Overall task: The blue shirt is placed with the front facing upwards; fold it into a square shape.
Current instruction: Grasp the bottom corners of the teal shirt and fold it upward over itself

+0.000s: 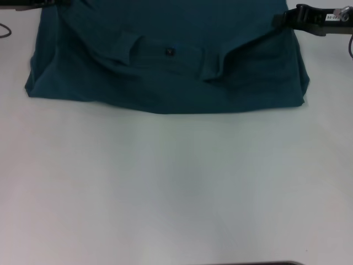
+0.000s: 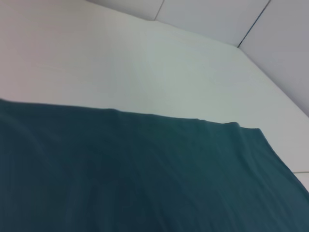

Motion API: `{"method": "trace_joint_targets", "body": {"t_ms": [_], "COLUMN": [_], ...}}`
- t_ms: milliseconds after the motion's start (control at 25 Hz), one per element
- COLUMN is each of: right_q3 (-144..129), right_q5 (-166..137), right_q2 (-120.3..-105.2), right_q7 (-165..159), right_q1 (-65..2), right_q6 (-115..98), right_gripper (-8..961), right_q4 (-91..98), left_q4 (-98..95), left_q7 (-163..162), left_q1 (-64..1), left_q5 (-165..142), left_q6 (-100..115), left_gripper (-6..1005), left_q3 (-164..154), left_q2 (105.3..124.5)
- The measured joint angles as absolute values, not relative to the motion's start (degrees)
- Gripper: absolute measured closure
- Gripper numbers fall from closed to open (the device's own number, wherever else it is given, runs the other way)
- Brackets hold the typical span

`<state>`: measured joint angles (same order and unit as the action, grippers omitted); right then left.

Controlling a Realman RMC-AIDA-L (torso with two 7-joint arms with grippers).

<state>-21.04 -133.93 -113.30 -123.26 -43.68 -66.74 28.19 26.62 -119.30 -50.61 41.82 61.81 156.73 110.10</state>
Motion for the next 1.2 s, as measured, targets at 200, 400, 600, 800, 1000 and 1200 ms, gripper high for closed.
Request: {"method": "trace_joint_targets", "body": {"t_ms": [200,400,600,800,1000,1200], "right_q3": [-21.5,-22.2,-23.1,-23.0,-23.0,-23.1], "right_q5": [-133.9,-133.9,-133.9,-133.9,-133.9,-133.6], "right_q2": [-113.42,-113.96,-114.7,-114.84,-114.76,-114.78], "right_q7": [-122.7,-122.6,-123.0,-123.0,-123.1,-123.0], "right_q1": [-43.7,-43.7,-43.6,-42.9,-42.3,-42.5], "right_q6": [-64.6,-63.0,-61.9,-62.0,-62.5,-62.7], "right_gripper": [912,913,912,913,913,858], "right_q4": [26.3,25.8,25.7,25.7,26.1,26.4], "left_q4": [26.6,26.4,26.4,27.2,28.5,29.1], "left_q7": [-119.0,-117.9,-117.8,-117.7,-118.2,-118.4], "left_q1": [-49.4,-48.1,-47.3,-46.4,-45.7,-45.6], "left_q5": [42.0,43.2,43.5,43.6,44.6,44.7], "left_q6": [60.4,59.4,59.1,60.9,62.2,63.0], "left_gripper": [942,925,908,891,874,858], "left_q3": [156.9,156.7,156.7,156.8,156.6,156.5], "left_q2": [110.57,111.1,111.59,111.81,111.78,112.01]}}
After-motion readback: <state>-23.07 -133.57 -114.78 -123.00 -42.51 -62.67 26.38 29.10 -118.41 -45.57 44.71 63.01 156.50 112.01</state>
